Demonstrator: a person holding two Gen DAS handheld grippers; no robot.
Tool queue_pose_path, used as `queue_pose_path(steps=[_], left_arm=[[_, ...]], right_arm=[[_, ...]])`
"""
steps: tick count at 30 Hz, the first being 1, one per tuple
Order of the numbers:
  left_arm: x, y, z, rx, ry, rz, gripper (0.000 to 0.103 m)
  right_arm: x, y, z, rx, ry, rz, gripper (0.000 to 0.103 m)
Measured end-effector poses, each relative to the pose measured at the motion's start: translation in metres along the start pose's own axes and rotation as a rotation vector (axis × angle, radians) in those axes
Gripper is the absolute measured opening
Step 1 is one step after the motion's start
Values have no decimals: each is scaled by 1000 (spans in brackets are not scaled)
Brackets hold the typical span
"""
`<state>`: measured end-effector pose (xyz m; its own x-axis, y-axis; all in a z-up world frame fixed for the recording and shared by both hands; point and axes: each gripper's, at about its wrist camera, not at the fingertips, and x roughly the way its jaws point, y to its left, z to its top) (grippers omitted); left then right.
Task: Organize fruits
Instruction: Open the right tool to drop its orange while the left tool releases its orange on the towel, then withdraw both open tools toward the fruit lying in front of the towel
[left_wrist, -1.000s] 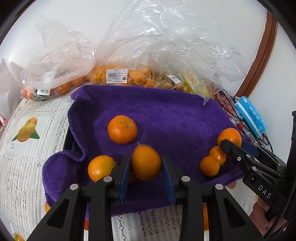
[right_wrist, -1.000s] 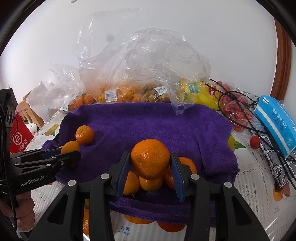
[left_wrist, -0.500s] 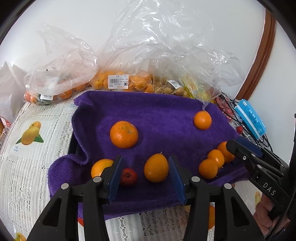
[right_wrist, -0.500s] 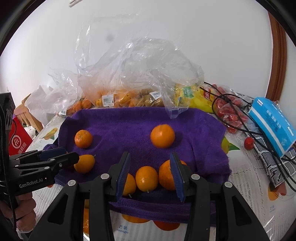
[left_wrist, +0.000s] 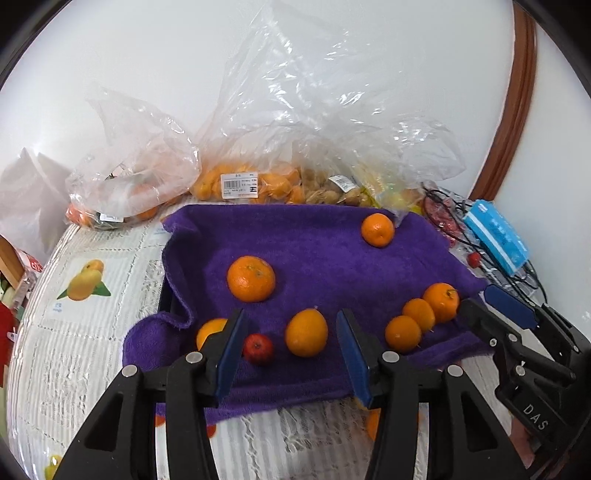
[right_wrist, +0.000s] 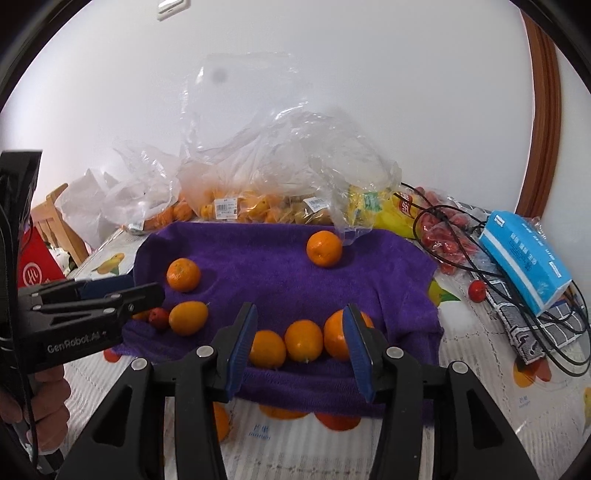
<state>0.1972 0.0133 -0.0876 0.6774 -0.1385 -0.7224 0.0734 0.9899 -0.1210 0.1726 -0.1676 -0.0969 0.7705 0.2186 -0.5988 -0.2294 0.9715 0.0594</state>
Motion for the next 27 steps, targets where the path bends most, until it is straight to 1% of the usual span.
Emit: queue_pose_path(steps=[3,6,12,16,23,27], left_arm=[[-7,2,-6,-11,14,-26,48],[-10,3,-14,1,36,-29,49],[-22,7,-31,16,56,-32,55],[-28,11,-39,17,64,-24,55],[-29,25,-46,-11,76,-12,56],[-30,29,-49,-17,74,-17,56]], right_arm=[[-10,2,-3,5,8,5,48],[-17,0,-6,25,22,17,48],[-29,2,-19,39,48,24,48],[-28,5,-33,48,90,41,48],[-27,21,-49,28,125,74,48],[-20,30,-54,8,142,67,48]])
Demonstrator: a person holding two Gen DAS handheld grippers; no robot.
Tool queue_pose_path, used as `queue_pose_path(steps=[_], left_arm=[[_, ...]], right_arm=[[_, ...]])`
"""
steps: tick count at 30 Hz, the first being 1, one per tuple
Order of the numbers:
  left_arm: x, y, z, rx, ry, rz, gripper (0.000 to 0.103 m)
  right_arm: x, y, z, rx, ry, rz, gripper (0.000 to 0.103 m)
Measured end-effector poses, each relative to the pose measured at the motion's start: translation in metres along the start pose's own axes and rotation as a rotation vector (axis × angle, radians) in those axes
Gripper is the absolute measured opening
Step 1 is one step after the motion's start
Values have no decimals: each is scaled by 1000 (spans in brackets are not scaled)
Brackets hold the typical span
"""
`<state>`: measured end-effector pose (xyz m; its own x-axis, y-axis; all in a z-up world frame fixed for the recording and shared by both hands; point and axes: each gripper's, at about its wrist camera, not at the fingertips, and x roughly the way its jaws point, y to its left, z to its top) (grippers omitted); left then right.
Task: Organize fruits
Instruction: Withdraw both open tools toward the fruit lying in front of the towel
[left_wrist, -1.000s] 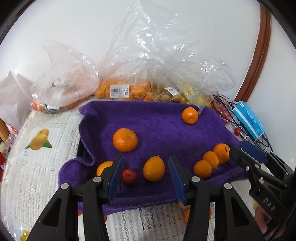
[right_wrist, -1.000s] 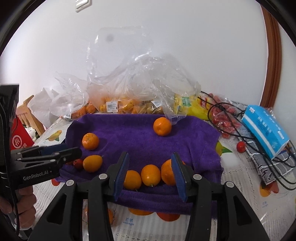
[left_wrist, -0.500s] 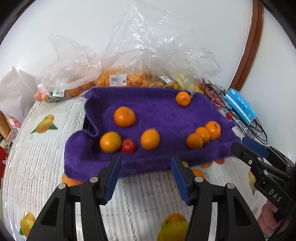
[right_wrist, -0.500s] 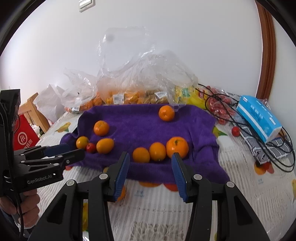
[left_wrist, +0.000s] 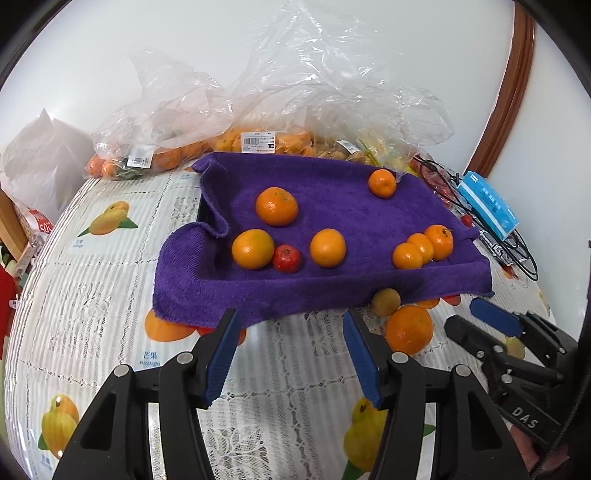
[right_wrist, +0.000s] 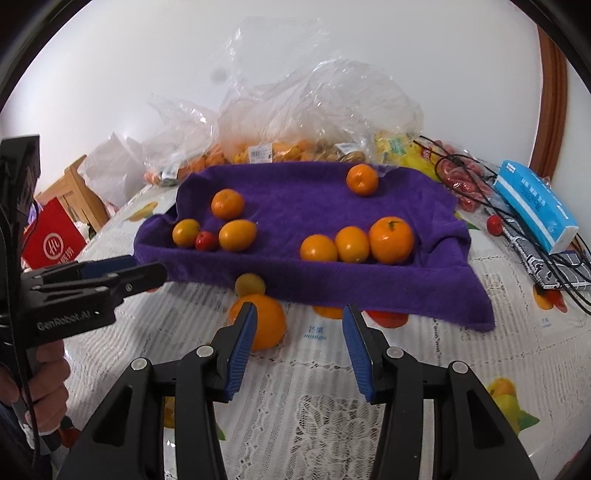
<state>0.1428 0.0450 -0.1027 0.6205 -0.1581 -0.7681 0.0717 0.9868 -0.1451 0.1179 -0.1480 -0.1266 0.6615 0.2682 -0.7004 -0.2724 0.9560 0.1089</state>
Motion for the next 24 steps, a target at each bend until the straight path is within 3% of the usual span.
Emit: queue_pose_path(steps=[6,24], left_arm=[[3,7,-4,-3,0,11,57],[4,24,-6,-42,-2,25,57]], right_arm=[[15,3,-6,6,43,0,48],[24,29,-2,-87,44,6,47]])
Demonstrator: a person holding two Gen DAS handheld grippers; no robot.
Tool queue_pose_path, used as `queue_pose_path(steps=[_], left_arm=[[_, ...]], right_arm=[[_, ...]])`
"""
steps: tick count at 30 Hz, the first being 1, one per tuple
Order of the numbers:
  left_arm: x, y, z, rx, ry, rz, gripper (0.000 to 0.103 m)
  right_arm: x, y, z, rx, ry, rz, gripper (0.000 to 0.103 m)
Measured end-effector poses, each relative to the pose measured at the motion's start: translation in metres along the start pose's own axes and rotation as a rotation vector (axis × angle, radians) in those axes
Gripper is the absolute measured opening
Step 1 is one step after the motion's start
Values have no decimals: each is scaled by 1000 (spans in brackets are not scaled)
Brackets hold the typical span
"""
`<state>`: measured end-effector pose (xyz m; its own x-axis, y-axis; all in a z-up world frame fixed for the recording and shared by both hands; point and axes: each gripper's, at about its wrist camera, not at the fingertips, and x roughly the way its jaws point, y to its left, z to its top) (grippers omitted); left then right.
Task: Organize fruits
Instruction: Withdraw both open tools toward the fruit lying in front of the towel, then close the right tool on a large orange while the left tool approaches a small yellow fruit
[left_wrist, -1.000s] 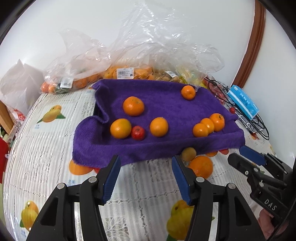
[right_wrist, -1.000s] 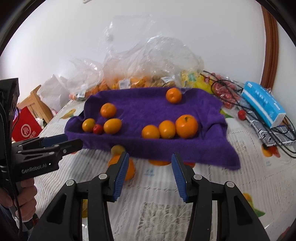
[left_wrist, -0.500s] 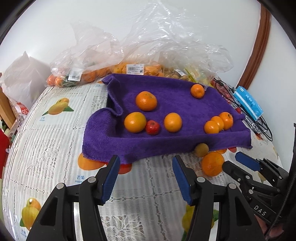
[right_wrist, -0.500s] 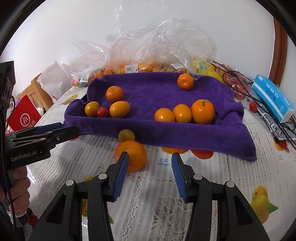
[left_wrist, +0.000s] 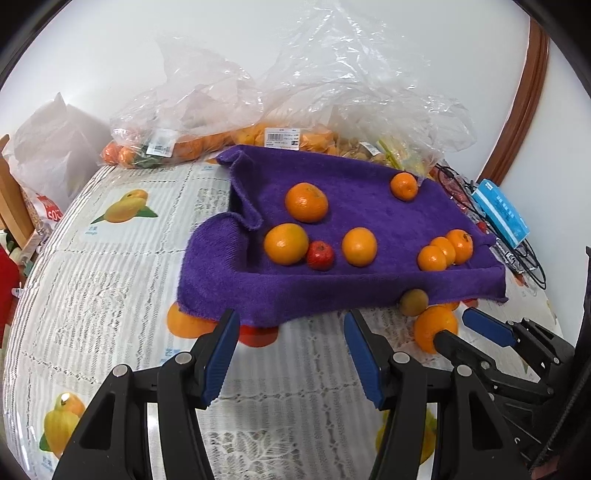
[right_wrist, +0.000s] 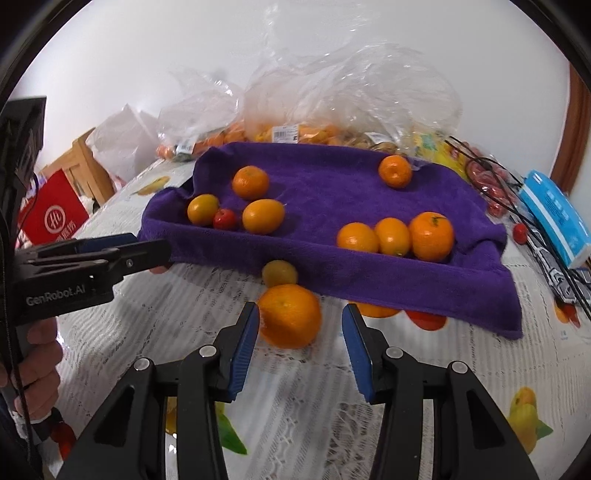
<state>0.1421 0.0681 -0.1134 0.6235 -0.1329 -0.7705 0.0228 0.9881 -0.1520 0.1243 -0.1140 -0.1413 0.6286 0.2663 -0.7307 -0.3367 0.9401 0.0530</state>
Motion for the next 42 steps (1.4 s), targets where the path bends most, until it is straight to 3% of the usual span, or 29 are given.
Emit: queue_pose_path(steps=[9,19,42], left_arm=[[1,10,-3,-18,12,-7,57],[2,0,-4,7,15,-8,57],[25,-52,-1,101,45,-85,57]], right_arm=[[18,6,2,-7,39,3,42],[-8,-4,-5,10,-10,21,41],[-35,-89,-14,165,-76,-77,41]])
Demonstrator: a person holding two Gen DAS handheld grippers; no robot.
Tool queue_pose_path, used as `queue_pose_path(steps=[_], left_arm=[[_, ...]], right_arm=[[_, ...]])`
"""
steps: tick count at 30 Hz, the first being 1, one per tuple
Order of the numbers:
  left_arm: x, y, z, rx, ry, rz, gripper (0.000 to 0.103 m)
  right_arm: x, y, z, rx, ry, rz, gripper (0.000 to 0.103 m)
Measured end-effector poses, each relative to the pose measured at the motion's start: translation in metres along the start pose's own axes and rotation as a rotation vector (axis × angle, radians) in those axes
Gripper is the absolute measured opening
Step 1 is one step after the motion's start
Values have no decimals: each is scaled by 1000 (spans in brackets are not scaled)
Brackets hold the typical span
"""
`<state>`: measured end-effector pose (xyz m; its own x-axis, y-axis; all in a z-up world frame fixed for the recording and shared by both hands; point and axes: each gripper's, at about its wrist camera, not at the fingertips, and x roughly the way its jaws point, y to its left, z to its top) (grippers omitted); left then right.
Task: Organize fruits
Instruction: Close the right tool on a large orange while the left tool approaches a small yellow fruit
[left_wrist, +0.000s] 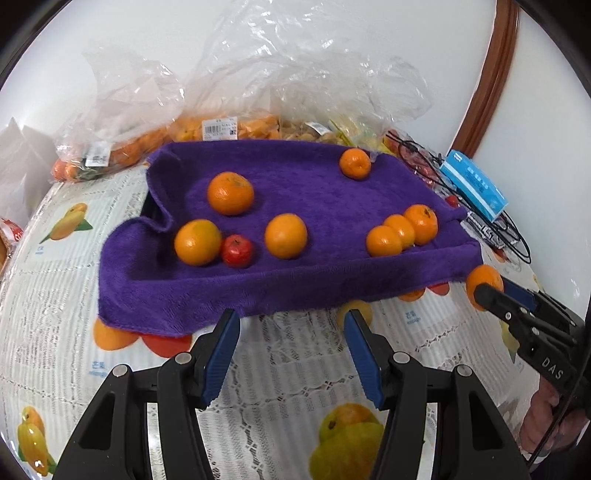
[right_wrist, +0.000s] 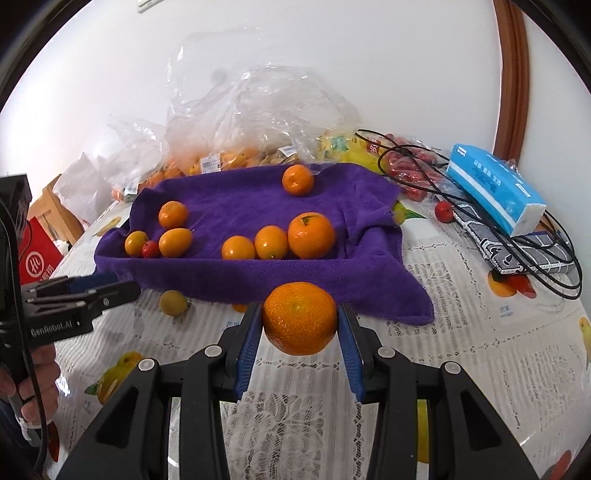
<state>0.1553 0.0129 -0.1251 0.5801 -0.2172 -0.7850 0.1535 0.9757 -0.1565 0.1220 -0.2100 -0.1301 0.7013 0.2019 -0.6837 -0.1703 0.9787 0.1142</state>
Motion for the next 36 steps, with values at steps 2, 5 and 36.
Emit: queue_pose_path(steps=[2,5,36], left_arm=[[4,-1,-1,2,13,4,57],[6,-3,-3,8,19,-3,58],[19,-18,-6,41,26,4,40]], right_arm=[[2,-1,-1,3,-1,5,41],[7,0,-3,3,5,12,41],[14,-5,-5,14,9,30,41]])
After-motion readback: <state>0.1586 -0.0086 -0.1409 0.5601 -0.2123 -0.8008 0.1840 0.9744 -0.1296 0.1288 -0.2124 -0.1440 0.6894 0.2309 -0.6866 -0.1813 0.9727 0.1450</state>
